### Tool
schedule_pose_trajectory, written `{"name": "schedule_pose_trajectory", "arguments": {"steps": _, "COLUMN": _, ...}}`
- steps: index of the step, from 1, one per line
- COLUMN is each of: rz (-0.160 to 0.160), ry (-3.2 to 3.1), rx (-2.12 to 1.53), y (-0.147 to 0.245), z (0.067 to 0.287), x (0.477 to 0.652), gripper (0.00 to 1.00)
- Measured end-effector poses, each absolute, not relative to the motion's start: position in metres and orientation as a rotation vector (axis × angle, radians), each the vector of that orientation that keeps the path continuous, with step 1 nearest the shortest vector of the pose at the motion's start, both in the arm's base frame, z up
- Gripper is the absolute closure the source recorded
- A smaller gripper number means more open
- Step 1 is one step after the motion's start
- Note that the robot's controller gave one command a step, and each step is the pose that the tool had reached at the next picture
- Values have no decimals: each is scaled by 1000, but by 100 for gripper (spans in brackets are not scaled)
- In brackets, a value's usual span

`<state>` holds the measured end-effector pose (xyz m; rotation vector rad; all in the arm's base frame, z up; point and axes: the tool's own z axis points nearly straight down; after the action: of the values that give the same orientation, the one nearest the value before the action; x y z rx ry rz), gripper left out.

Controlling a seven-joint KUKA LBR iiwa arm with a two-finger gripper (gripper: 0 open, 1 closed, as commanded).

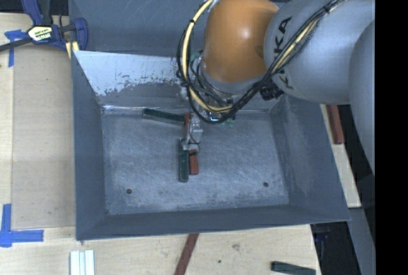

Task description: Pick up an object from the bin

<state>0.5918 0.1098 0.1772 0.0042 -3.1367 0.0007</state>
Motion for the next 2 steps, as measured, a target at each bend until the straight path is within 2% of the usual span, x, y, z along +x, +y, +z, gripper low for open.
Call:
{"name": "schedule_pose_trajectory", "arguments": {"steps": 1, "rz": -2, "ry": -3145, "rx": 1, "y": 110, "z": 182, "x": 593, "gripper": 0}}
{"name": "schedule_pose_trajectory", "arguments": {"steps": 2, "rz": -5, "ry": -3149, "rx": -119, "y": 105, "z": 161, "x": 601, "gripper": 0}}
